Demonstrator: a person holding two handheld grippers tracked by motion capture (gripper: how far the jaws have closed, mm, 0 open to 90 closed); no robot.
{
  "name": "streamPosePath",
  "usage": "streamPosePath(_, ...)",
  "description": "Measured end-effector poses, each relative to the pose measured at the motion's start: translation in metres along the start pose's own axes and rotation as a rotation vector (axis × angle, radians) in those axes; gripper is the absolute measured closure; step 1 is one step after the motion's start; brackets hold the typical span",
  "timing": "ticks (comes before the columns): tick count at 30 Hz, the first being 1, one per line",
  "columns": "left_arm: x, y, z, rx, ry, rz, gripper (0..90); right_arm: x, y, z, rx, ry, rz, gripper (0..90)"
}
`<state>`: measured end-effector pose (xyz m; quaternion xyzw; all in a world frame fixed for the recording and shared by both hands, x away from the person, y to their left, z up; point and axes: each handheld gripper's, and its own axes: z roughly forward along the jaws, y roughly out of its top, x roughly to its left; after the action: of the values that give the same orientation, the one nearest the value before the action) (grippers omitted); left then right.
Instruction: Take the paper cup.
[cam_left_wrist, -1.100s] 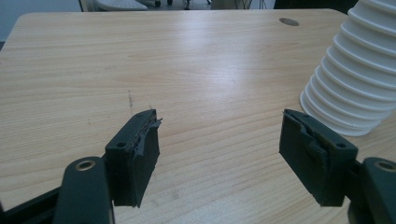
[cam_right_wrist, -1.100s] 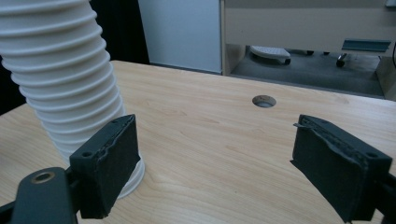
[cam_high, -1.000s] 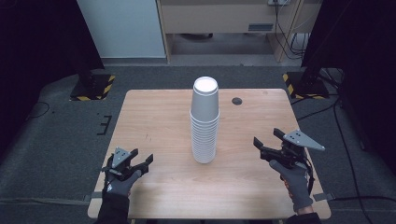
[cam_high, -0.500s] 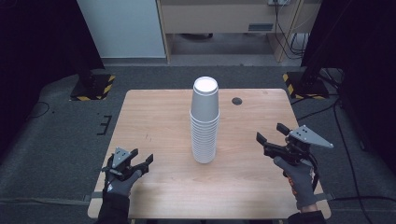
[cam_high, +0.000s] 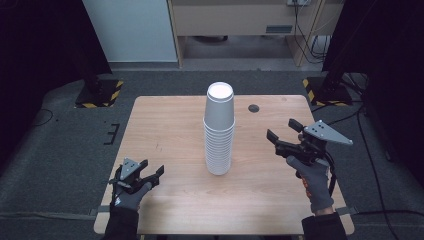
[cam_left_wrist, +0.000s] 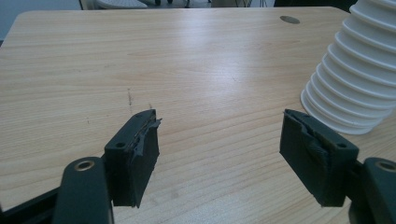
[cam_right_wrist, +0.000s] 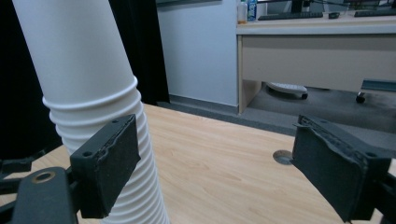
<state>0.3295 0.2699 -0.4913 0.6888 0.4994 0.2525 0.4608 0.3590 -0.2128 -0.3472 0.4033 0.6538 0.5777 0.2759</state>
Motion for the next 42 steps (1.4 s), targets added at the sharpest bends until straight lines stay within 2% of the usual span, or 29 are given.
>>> streamPosePath(9,0.000,-0.001,0.000,0.001,0.000,-0.005,26.9,0.006,0.019,0.007,-0.023,0.024,-0.005,15.0)
streamPosePath(23,0.000,-0.001,0.001,0.004,0.002,-0.002,26.8,0.020,0.039,0.024,-0.022,0.059,-0.032,14.9)
streamPosePath(31,0.000,-0.001,0.001,0.001,0.002,-0.004,26.8,0.032,0.051,0.037,-0.024,0.093,-0.051,15.0)
streamPosePath(42,0.000,-0.001,0.001,0.005,0.002,-0.003,26.7,0.052,0.058,0.052,-0.030,0.156,-0.048,15.1)
